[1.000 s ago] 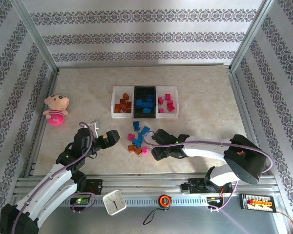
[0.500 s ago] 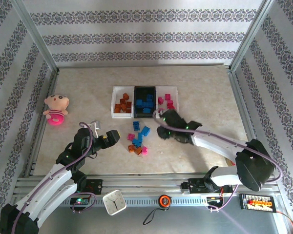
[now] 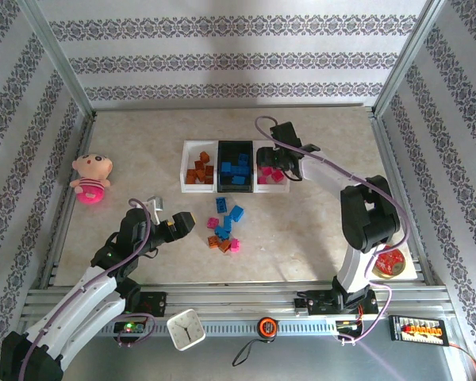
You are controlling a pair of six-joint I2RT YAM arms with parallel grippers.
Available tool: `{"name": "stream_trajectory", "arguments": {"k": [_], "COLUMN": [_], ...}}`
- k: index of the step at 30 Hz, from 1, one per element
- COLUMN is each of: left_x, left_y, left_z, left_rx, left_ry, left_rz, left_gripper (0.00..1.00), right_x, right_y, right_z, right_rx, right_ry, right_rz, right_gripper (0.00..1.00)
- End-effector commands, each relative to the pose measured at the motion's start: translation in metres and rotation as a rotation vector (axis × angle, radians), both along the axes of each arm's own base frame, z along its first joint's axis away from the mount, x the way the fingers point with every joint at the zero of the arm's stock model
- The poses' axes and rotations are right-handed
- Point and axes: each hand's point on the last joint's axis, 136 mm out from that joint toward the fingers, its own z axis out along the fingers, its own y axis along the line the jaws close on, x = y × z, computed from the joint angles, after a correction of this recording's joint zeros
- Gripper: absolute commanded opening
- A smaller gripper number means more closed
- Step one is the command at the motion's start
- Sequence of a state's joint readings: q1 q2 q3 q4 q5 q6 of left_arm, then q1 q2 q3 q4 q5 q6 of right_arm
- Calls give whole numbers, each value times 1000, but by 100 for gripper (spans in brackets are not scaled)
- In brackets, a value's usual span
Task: Sort the legos into containers by color
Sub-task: Place the lego in the container, then pick up the lego from the center of the table.
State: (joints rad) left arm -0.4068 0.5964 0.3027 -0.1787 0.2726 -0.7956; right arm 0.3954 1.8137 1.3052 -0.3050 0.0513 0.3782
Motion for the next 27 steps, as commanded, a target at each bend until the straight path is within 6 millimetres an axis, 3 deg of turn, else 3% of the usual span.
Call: {"name": "stream_trajectory", "arguments": {"k": [1, 4, 8, 11, 15, 19, 27], "left_x": [0, 0, 0, 0, -2, -4, -6], "left_y": [-2, -2, 0, 0, -1, -2, 0], "left_z": [5, 7, 10, 8, 5, 4, 2], "left_rx": [-13, -15, -20, -24, -29, -37, -48], "left_ry": [-10, -24, -46, -47, -36, -30, -38], "left_rz": [6, 4, 8, 12, 8, 0, 7], "left_gripper": [100, 100, 100, 100, 100, 100, 100], "right_x": [-10, -53, -116, -140, -150, -152, -147], "right_y": [10, 28, 60, 81, 100, 103, 114], "right_z": [26, 33, 9, -10, -24, -44, -63], "right_rx": [44, 71, 119, 175, 245, 252, 245], "right_ry": [-35, -61, -28, 6, 14, 48, 88], "right_rz": [28, 86, 130, 98, 22, -58, -67], "right_gripper": [80, 82, 83, 83, 83, 82, 77]}}
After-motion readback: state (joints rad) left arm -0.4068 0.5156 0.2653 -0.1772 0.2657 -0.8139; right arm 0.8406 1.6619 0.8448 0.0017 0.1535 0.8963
